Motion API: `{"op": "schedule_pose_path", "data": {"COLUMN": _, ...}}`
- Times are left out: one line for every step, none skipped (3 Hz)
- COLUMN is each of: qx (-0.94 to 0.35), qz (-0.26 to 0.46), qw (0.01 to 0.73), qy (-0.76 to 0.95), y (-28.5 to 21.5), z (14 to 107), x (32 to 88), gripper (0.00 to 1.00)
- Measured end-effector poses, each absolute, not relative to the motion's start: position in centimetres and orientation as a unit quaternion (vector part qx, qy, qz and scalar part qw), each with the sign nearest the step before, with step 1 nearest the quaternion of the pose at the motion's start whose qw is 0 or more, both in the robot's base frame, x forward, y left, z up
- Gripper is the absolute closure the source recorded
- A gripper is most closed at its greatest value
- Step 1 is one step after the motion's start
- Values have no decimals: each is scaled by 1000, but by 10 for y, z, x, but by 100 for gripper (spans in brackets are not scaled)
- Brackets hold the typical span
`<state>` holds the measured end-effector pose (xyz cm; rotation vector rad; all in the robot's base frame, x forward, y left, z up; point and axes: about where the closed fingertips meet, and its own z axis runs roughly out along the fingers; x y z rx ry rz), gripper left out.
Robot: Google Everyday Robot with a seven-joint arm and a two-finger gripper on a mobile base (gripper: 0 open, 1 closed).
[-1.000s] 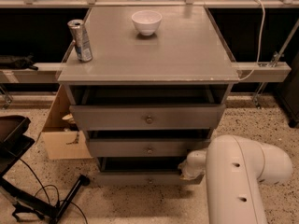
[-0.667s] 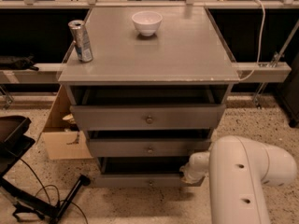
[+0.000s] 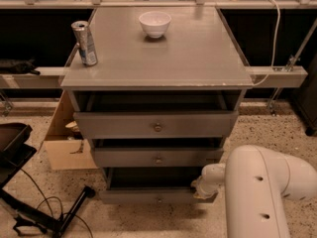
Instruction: Open bottom drawer
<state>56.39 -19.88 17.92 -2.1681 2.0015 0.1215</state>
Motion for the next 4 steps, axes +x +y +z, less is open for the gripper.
{"op": "schedule_pose_path", "data": {"qx": -731, "qz": 41, "qw": 94, "qy": 675, "y": -197, "z": 185, "x": 564, "gripper": 100}}
{"op": "schedule_pose_path", "data": {"qx": -731, "qz": 41, "qw": 94, "qy": 675, "y": -197, "z": 186, "x": 564, "gripper": 100}}
{"op": "schedule_pose_path", "data": {"qx": -731, "qz": 58, "qw": 81, "qy": 675, "y": -202, "z": 185, "x": 543, "gripper": 100}}
{"op": "schedule_pose_path", "data": {"qx": -731, "qz": 58, "qw": 81, "qy": 675, "y": -202, "z": 187, "x": 543, "gripper": 100}}
